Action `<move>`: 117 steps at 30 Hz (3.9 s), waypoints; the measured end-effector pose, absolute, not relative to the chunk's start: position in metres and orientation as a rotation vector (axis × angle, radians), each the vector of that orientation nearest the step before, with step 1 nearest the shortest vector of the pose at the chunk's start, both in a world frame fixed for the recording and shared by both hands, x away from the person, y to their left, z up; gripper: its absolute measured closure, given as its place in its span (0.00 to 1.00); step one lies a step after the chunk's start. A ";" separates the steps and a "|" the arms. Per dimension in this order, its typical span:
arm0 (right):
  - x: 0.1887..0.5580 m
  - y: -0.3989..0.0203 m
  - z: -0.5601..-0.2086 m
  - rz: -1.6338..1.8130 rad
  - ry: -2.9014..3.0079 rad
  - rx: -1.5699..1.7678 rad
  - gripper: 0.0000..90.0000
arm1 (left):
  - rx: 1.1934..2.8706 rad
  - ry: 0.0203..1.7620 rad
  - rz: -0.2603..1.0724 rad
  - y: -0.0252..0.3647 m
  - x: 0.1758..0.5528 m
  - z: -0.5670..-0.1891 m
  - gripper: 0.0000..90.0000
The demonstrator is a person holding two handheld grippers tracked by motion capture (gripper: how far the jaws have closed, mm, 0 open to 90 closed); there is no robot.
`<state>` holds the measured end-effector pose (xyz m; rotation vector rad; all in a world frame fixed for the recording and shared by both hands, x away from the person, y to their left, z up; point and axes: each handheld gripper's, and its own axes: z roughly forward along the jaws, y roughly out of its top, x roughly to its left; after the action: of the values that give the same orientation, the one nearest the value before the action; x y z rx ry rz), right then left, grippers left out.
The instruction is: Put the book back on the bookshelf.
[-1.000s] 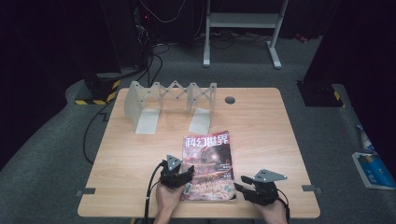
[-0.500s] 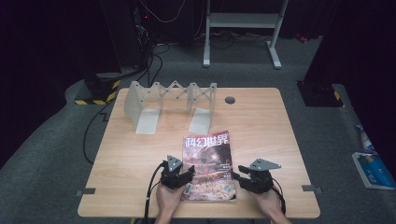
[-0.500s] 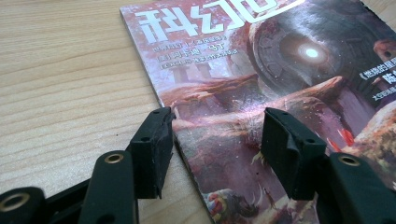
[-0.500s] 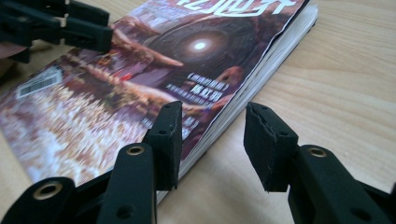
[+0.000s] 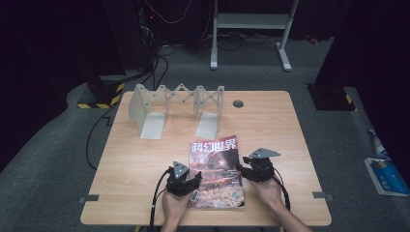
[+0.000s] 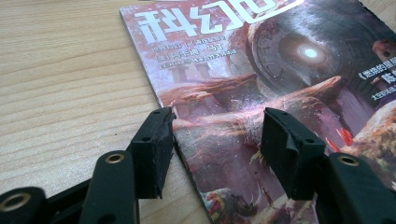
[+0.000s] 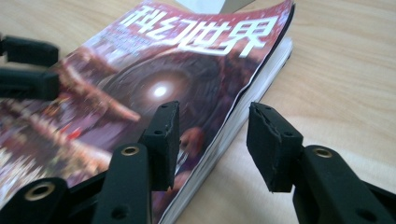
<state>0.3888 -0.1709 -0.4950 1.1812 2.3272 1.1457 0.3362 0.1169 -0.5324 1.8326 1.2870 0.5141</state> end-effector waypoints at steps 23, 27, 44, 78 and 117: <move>0.441 -0.154 -0.509 1.101 2.321 1.371 0.53 | 1.829 1.287 0.516 0.116 0.337 -0.533 0.48; 0.444 -0.155 -0.513 1.117 2.344 1.403 0.53 | 1.829 1.287 0.518 0.116 0.337 -0.533 0.48; 0.439 -0.151 -0.510 1.130 2.319 1.387 0.60 | 1.832 1.287 0.529 0.115 0.337 -0.533 0.48; 0.428 -0.149 -0.498 1.271 2.427 1.325 0.68 | 1.822 1.289 0.548 0.113 0.337 -0.534 0.48; 0.406 -0.154 -0.492 1.297 2.462 1.152 0.95 | 1.856 1.257 0.395 0.119 0.358 -0.529 0.33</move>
<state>0.4062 -0.1543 -0.4920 1.1516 2.4616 1.2973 0.3580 0.1187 -0.5289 1.8562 1.2567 0.3948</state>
